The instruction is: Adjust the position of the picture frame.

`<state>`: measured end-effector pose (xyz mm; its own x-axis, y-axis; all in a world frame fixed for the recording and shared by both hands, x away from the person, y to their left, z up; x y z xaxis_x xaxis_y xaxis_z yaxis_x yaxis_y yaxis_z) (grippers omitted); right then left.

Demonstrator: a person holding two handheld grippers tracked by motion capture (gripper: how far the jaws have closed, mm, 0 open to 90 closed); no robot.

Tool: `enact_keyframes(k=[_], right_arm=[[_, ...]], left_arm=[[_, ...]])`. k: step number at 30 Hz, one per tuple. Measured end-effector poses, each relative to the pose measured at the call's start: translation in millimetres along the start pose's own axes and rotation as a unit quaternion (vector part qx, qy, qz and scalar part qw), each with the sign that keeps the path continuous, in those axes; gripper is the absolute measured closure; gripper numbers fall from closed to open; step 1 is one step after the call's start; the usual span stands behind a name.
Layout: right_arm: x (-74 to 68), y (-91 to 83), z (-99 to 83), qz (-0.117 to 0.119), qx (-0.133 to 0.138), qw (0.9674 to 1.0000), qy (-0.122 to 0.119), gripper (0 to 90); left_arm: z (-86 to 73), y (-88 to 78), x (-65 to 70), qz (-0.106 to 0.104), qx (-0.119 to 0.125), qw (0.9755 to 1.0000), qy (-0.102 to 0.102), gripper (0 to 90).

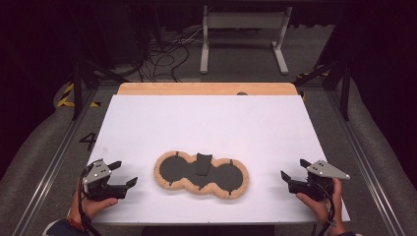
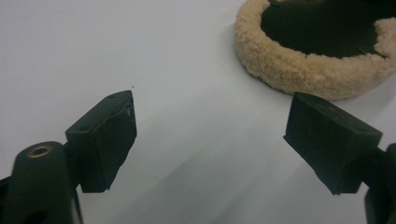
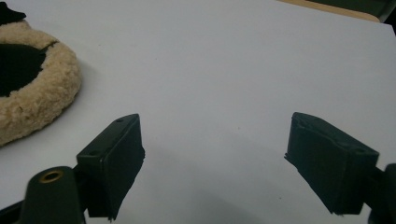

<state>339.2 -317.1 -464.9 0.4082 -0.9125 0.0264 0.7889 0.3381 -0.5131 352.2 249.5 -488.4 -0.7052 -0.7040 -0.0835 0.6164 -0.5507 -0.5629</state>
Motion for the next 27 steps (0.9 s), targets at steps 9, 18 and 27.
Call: enact_keyframes(k=[9, 18, 27], right_arm=[[-6.5, 3.3, -0.7, 0.006, -0.017, 0.9998, -0.009, 34.1], [-38.0, 9.6, -1.9, 0.07, -0.036, 0.996, -0.042, 55.8], [-74.4, 20.9, -1.0, 0.119, -0.062, 0.9874, -0.084, 72.2]], left_arm=[[3.0, 6.2, 12.1, -0.04, -0.004, 0.9991, 0.01, 25.8], [6.3, 22.3, 15.0, -0.012, -0.058, 0.9978, 0.029, 58.4], [19.6, 45.2, 11.2, -0.026, -0.062, 0.9974, 0.028, 75.8]])
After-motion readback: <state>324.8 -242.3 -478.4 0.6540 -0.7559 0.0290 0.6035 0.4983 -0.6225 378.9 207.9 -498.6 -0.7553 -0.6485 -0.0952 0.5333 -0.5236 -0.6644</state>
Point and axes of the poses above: each handheld gripper's, and its own axes: y roughly forward along the jaws, z roughly out of its top, x roughly to its right, the point moved 5 cm from there along y, roughly forward along the jaws, and after that the axes turned 4 degrees about y, right-handed, at the moved point
